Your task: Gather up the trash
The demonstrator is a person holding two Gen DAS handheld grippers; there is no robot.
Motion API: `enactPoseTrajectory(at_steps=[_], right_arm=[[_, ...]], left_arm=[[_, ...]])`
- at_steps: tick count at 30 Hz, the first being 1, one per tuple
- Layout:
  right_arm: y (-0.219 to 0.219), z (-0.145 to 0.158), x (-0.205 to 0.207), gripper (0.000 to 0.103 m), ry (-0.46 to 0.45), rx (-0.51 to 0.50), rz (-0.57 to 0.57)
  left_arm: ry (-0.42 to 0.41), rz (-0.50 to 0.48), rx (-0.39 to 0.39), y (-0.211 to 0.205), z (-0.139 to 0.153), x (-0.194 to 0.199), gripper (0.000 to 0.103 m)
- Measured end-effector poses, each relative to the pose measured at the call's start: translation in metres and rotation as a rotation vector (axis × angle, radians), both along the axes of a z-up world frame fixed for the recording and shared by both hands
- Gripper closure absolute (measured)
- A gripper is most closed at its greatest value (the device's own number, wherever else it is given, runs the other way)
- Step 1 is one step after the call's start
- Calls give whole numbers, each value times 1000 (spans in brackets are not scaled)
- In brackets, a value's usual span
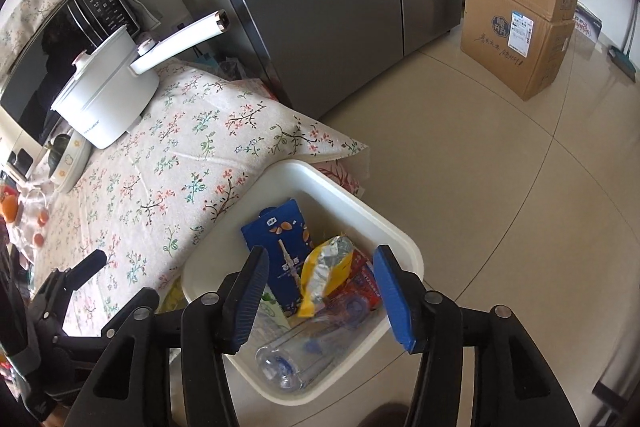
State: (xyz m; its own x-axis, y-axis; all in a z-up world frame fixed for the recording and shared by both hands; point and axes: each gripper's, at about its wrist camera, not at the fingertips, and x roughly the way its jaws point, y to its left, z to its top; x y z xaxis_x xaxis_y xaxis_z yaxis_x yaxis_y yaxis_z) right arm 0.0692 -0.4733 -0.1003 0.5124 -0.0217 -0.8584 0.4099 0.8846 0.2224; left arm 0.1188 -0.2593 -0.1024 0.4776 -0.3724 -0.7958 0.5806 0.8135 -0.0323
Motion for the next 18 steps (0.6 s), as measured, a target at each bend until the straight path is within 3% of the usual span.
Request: enactPoseTrajectory(at_steps=[9,12,18], right_arm=[[26,36,-14,19,-92,-94,34],[40,49,-22,16,-122,-130,41],[73,73,-39,5,-165,-225,77]], left_arm=[[-82,92,40,29,28,-13,1],[-127,112,53,40,40,-25,1],[-134,168,26,69,57,-44,1]])
